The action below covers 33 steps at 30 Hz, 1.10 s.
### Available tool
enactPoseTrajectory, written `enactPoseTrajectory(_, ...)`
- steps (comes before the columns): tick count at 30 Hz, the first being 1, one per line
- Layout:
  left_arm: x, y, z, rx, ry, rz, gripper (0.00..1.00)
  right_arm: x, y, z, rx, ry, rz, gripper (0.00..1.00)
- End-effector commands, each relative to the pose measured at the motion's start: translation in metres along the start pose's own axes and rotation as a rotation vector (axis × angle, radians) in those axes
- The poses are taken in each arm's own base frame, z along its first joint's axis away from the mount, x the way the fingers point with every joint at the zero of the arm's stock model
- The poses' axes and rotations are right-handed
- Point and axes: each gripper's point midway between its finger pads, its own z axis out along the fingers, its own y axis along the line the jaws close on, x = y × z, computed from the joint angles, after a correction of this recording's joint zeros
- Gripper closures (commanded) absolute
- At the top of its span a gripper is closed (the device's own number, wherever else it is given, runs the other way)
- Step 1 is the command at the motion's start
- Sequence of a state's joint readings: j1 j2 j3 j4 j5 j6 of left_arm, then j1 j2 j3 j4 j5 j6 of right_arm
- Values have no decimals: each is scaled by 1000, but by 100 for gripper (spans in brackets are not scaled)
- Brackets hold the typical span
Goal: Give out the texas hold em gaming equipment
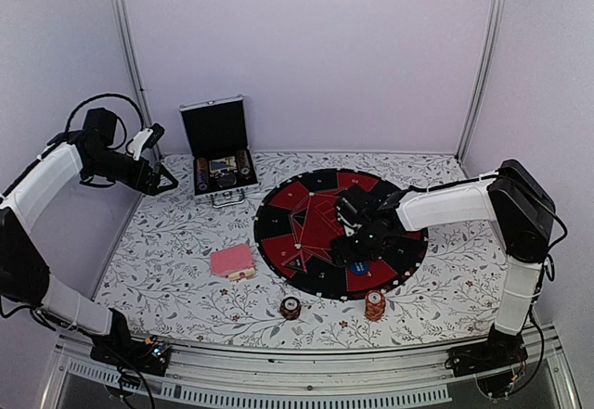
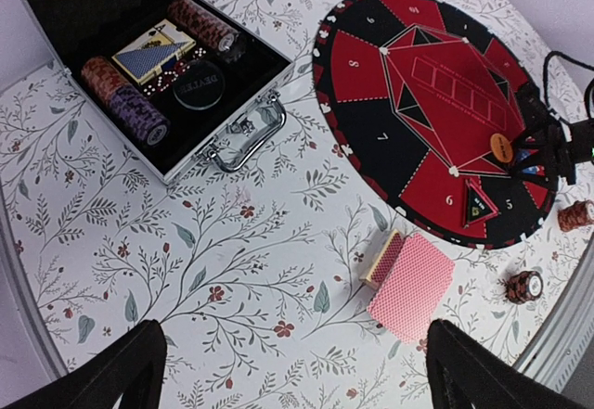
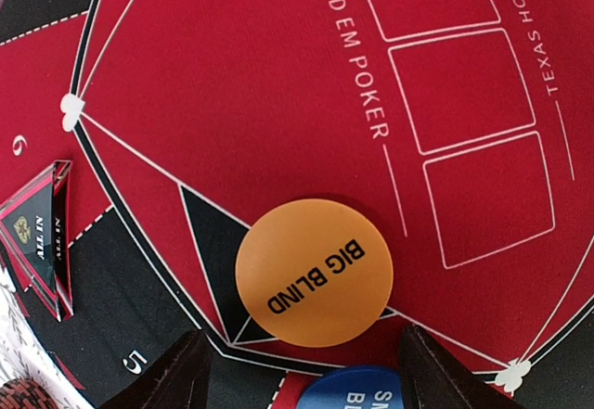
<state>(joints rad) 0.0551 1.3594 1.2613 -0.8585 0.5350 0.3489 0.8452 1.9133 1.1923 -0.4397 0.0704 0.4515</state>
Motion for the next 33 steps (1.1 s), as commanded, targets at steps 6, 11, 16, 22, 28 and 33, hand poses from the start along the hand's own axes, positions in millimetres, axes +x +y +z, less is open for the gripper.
enactPoseTrajectory(6,-8,-1,-9,-5,-17,22,0,-10,1,19,38,2,-33,50)
enactPoseTrajectory(11,-12,-1,-12,-7,-17,24,0,-16,-8,32,106,-5,-41,54)
enactPoseTrajectory(16,-11,-1,-12,-7,-14,24,0,-34,-20,36,144,-43,-16,58)
enactPoseTrajectory(22,-11,0,-11,-8,-7,23,0,-70,-41,35,140,-100,38,59)
enactPoseTrajectory(28,-10,1,-11,-6,-4,24,0,-106,-56,45,130,-138,60,59)
enactPoseTrajectory(33,-9,0,-10,-3,0,22,0,-130,-72,55,139,-162,76,60)
